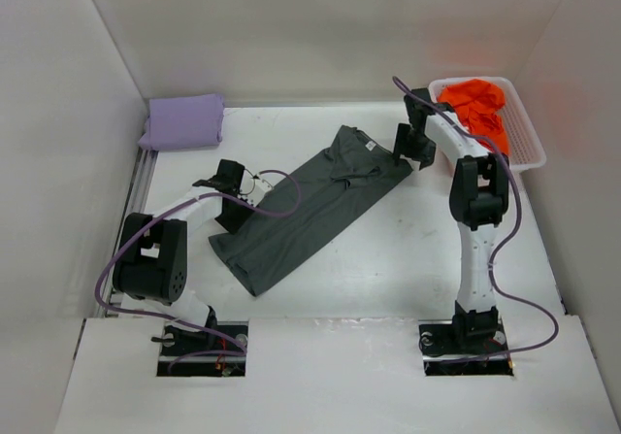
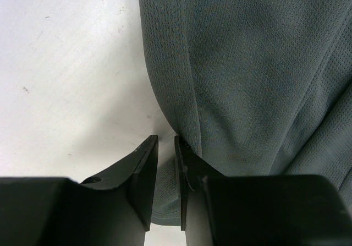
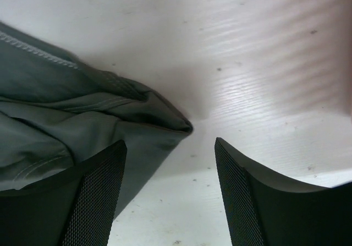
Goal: Fold and stack the t-shirts
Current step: Rotate the tshirt 60 degrees, then grab the bottom of the folded rectangular tshirt with both arms
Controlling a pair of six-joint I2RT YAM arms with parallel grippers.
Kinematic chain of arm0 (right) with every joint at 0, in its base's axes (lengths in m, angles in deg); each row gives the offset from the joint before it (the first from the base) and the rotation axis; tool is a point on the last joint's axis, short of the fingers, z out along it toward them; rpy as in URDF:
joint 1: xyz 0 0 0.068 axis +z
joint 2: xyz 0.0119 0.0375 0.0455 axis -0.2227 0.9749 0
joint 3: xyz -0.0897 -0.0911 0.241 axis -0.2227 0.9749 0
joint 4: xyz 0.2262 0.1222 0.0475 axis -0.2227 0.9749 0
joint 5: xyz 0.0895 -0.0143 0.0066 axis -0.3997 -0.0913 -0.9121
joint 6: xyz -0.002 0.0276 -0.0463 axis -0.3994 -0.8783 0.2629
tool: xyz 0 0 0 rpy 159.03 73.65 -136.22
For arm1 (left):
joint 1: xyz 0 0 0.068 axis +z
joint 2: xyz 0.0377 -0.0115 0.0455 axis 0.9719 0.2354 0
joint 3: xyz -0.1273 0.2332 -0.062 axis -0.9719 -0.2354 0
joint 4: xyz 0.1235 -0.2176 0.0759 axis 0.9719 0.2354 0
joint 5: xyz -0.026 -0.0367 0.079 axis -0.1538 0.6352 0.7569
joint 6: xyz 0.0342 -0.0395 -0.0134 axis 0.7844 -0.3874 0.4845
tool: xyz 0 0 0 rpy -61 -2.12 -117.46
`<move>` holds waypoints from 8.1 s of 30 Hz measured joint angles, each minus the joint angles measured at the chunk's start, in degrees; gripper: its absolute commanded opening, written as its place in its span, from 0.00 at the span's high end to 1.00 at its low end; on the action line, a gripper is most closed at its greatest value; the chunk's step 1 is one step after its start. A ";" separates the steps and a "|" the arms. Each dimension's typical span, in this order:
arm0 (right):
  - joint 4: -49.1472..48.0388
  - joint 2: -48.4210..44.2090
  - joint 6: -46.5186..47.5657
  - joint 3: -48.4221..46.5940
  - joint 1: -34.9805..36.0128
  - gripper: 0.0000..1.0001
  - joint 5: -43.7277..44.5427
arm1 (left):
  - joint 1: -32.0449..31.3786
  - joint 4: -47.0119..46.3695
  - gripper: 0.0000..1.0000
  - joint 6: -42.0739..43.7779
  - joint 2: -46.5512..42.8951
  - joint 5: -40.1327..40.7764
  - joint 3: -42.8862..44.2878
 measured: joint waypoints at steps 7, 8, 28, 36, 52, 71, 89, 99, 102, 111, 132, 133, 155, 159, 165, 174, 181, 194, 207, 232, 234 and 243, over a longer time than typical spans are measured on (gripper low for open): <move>5.51 3.67 3.13 -7.34 1.70 0.41 0.68 | 0.00 0.00 0.81 -0.02 0.02 0.00 0.00; 6.71 4.81 3.67 -9.53 1.73 0.45 0.72 | 0.00 0.00 0.81 -0.02 0.04 0.00 0.00; -0.39 -8.81 -0.81 11.21 -3.28 0.51 -9.18 | 0.70 0.00 0.81 0.00 0.13 -0.94 0.09; -9.90 -14.08 -2.67 22.75 -4.83 0.49 -9.66 | 0.74 -0.02 0.80 0.04 0.15 -0.96 0.09; -11.67 -13.94 -1.97 22.93 -3.91 0.45 -10.91 | 0.79 -0.02 0.80 0.04 0.15 -0.98 0.09; -9.53 -8.55 0.44 15.80 -5.18 0.33 -12.07 | 1.14 -0.04 0.79 0.02 0.26 -1.40 0.09; 5.51 5.60 4.11 -10.23 -3.10 0.34 -7.13 | 3.08 -0.15 0.79 -0.28 0.31 -3.72 0.11; 10.27 5.88 7.02 -10.23 -0.42 0.36 -3.45 | 3.15 0.24 0.79 -0.28 0.66 -3.89 0.52; 11.08 6.34 7.28 -11.08 -0.09 0.37 -2.75 | 3.15 0.24 0.79 -0.28 0.66 -3.89 0.52; 11.13 7.08 8.87 -12.85 -0.28 0.36 -1.29 | 3.34 0.24 0.79 -0.28 0.66 -4.09 0.52; 10.34 11.26 11.56 -16.13 -0.50 0.91 2.56 | 3.37 0.26 0.79 -0.28 0.76 -4.13 0.55; 10.34 11.26 11.65 -16.13 -0.48 0.95 2.97 | 3.37 0.28 0.79 -0.28 0.79 -4.13 0.55; -3.04 27.12 16.98 -43.04 8.17 0.56 10.54 | 0.74 3.04 0.67 1.42 2.19 -0.70 2.80; -7.13 27.26 18.25 -43.06 9.42 0.00 11.96 | 0.68 4.57 0.67 0.98 3.19 -0.63 4.07; -7.69 19.96 16.72 -30.91 6.73 0.00 13.81 | 0.63 5.40 0.65 -0.09 2.80 -0.96 4.24; -18.12 -27.34 10.67 15.37 14.88 0.00 19.43 | 2.40 5.70 0.62 -1.22 -1.92 -3.98 -0.13; -29.70 -47.82 -14.05 45.44 46.01 0.07 14.12 | 6.82 6.62 0.60 -2.08 -4.48 -5.92 -2.29; -38.99 -36.22 -48.13 56.72 60.26 0.27 8.02 | 14.01 9.03 0.54 -3.48 -13.16 -12.09 -5.25; -46.64 -29.40 -59.78 58.34 60.37 0.66 1.31 | 16.48 9.03 0.53 -3.80 -14.91 -14.38 -5.55; -47.06 -64.41 -67.78 91.82 64.87 0.53 -4.04 | -43.34 13.81 0.51 24.70 -40.46 3.30 -16.74; -43.98 -68.52 -67.45 91.97 67.01 0.47 -4.48 | -48.43 14.16 0.51 26.32 -40.61 3.87 -18.95; -33.03 -80.78 -68.26 92.24 69.13 0.46 -2.40 | -53.92 9.01 0.53 32.54 -38.66 5.20 -26.03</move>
